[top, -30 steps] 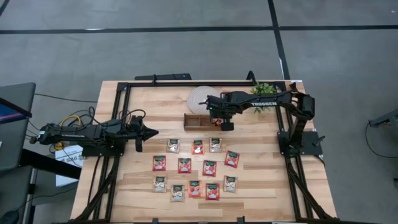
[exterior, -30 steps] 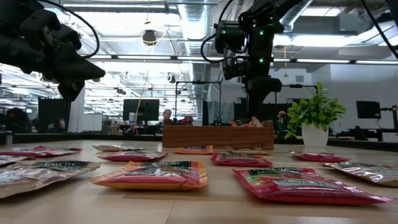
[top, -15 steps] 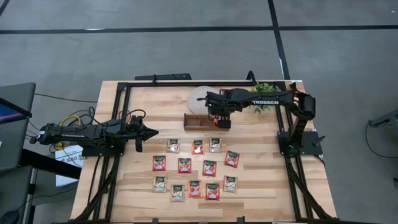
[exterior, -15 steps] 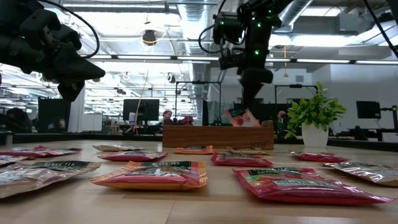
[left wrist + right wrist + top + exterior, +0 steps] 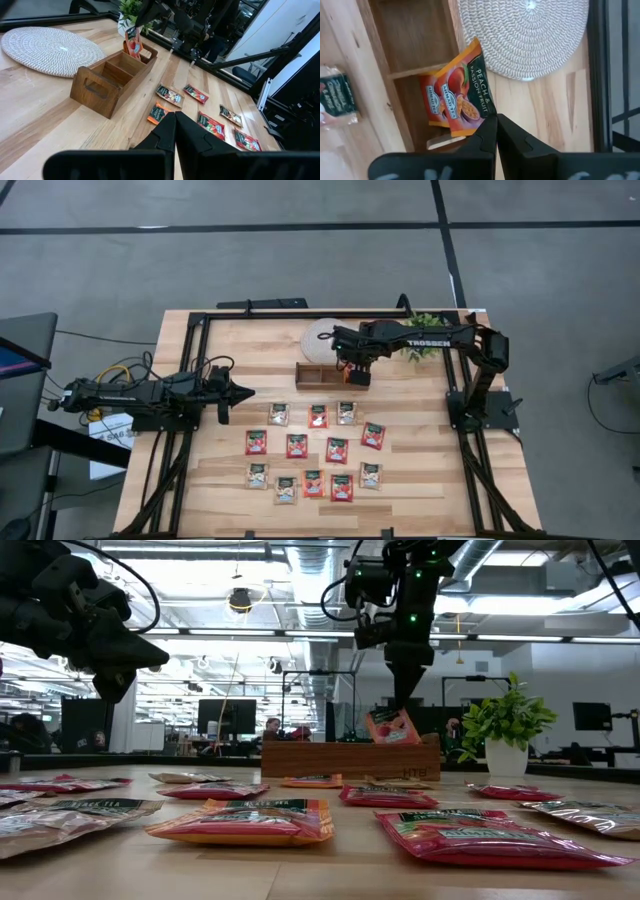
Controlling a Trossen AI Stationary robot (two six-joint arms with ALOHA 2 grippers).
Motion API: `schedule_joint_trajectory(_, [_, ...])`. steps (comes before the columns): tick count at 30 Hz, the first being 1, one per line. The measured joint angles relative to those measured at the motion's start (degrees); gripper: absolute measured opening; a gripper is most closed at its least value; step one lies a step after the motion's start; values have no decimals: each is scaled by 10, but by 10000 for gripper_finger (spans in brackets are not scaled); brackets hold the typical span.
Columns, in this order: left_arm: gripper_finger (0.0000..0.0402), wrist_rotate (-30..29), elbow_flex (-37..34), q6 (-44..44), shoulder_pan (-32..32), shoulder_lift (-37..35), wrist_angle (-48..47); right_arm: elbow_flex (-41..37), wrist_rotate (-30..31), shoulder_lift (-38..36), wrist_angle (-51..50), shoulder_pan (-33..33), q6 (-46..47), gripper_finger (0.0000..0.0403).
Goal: Pick & Place Tea
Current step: Put the bottom right orange tea bag into the right compartment of the wooden organizer
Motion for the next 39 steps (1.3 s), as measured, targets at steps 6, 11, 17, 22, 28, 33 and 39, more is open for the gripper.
schedule_joint_trajectory(6, [0,0,0,0,0,0,0,0,0,1,-2,0,35,0])
schedule_joint_trajectory(11, [0,0,0,3,0,0,0,0,0,-3,-2,1,61,0])
schedule_joint_trajectory(17, [0,0,0,3,0,0,0,0,2,-9,-15,7,90,0])
schedule_joint_trajectory(22, [0,0,0,3,0,0,-1,-3,2,-9,-27,24,114,0])
schedule_joint_trajectory(28, [0,0,0,4,0,0,-1,-4,31,-9,-25,41,155,0])
schedule_joint_trajectory(33, [0,0,0,4,0,0,-1,-4,32,-9,-25,47,183,0])
schedule_joint_trajectory(39, [0,0,0,4,0,0,-1,-4,33,-9,-31,55,206,0])
